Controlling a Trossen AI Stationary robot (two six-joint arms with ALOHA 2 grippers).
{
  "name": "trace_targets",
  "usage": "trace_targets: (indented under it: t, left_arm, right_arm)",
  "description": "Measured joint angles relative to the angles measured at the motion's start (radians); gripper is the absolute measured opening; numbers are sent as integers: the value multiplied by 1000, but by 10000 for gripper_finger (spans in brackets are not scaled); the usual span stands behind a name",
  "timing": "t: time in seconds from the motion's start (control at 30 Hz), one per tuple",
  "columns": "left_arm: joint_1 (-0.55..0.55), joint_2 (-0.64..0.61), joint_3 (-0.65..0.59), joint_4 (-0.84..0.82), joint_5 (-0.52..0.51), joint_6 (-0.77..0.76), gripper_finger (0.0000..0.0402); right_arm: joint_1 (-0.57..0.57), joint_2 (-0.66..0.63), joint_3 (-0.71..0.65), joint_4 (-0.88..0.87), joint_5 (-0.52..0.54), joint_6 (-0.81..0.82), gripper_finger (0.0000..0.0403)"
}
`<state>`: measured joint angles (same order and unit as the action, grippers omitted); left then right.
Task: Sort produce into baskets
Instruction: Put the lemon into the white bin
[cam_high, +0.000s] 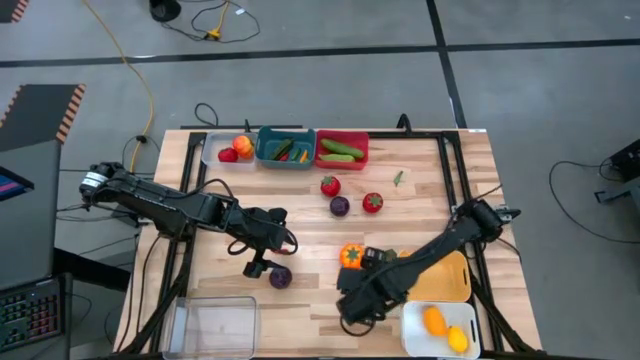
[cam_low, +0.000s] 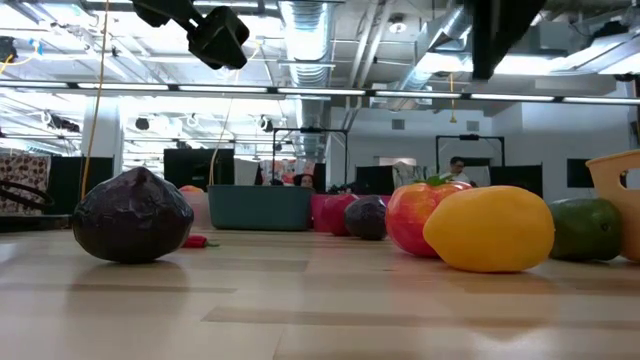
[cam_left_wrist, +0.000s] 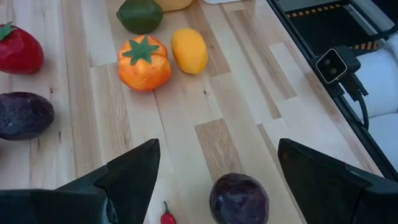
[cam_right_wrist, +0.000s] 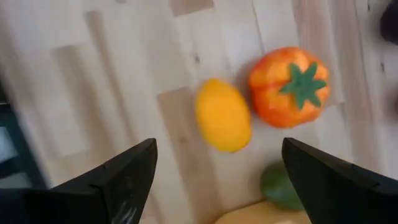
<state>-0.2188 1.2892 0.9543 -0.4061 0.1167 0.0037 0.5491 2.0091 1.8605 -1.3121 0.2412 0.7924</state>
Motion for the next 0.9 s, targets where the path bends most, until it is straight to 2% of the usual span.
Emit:
trace_targets:
  t: [0.3,0.4,0.63,0.77,0.9]
  left_arm:
    - [0,0,0,0,0,3,314]
    - [0,0,0,0,0,3,314]
    - [0,0,0,0,0,2,314]
    - [0,0,0,0,0,1,314]
    - [0,0,0,0,0,3,314]
  right_arm:
    - [-90,127,0,-16,-10,-143,367]
    - [-117,152,0,-19,-55,-175,359]
    - [-144,155,0,-30,-88,-192,343]
    - [-145,155,0,-49,-163,-188,341]
    - [-133,156,0,-45,-188,-190,341]
